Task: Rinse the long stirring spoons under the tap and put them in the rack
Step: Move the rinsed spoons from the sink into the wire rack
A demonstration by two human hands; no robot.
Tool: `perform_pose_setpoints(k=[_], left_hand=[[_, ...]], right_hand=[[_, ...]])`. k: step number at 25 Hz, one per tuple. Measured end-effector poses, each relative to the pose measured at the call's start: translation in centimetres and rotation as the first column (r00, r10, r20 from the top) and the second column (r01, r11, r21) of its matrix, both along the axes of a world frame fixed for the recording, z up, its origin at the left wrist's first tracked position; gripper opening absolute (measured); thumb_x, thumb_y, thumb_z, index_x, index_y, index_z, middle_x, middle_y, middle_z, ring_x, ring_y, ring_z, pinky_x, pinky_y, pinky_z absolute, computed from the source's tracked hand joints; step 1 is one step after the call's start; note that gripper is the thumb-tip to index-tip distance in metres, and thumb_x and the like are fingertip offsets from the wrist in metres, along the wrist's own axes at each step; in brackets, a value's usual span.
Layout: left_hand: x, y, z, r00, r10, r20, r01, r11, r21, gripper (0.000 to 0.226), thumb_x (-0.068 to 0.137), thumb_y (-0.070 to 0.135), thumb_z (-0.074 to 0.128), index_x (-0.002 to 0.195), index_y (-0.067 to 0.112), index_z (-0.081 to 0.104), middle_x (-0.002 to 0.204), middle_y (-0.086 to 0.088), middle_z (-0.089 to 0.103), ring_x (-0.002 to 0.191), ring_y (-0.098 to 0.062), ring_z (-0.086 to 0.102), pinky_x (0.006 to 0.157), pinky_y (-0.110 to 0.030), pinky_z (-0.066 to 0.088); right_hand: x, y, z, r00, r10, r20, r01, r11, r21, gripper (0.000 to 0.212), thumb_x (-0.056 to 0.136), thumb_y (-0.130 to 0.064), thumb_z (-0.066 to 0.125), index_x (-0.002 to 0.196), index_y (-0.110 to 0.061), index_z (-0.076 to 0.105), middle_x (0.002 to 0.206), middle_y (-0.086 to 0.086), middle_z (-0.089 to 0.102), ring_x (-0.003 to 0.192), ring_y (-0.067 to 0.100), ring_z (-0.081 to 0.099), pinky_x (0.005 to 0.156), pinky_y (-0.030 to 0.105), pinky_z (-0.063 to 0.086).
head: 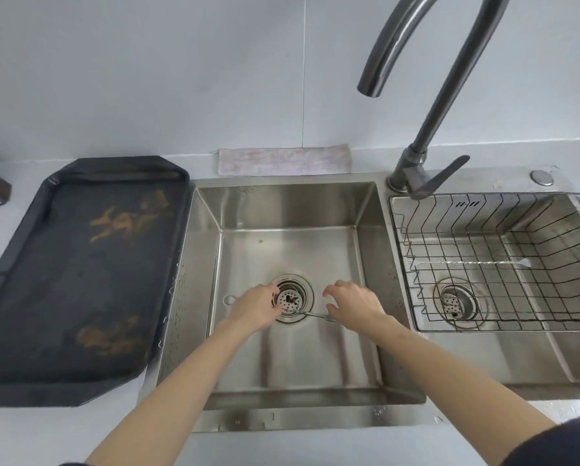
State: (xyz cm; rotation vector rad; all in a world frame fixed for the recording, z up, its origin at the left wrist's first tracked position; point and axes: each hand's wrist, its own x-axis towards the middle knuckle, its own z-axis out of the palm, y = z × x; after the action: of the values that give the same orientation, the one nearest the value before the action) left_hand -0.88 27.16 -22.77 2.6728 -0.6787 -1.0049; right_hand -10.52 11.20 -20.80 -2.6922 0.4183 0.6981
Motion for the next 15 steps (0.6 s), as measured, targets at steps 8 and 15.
perform_pose_setpoints(k=[8, 15], left_hand=[[1.3, 0.5, -3.9, 0.998, -0.038, -0.059, 0.041, 0.998, 0.057, 0.036, 0.093, 0.022, 0.046, 0.128, 0.015, 0.053, 0.132, -0.009, 0.055, 0.122, -0.025, 0.052, 0.099, -0.034, 0.043], [1.8, -0.3, -6.5, 0.998, -0.05, -0.046, 0.052, 0.997, 0.056, 0.041, 0.092, 0.018, 0.046, 0.133, 0.013, 0.047, 0.133, -0.01, 0.051, 0.125, -0.027, 0.046, 0.098, -0.037, 0.04]], right_hand=[[1.6, 0.6, -4.1, 0.993, -0.025, -0.116, 0.027, 0.999, 0.02, 0.033, 0.094, -0.015, 0.04, 0.124, -0.014, 0.054, 0.129, 0.01, 0.054, 0.118, 0.032, 0.052, 0.095, 0.039, 0.043], [2.9, 1.1, -7.2, 0.984, 0.004, -0.177, -0.001, 1.0, 0.02, 0.03, 0.093, -0.012, 0.039, 0.118, -0.009, 0.056, 0.123, 0.012, 0.056, 0.113, 0.033, 0.054, 0.087, 0.039, 0.046]])
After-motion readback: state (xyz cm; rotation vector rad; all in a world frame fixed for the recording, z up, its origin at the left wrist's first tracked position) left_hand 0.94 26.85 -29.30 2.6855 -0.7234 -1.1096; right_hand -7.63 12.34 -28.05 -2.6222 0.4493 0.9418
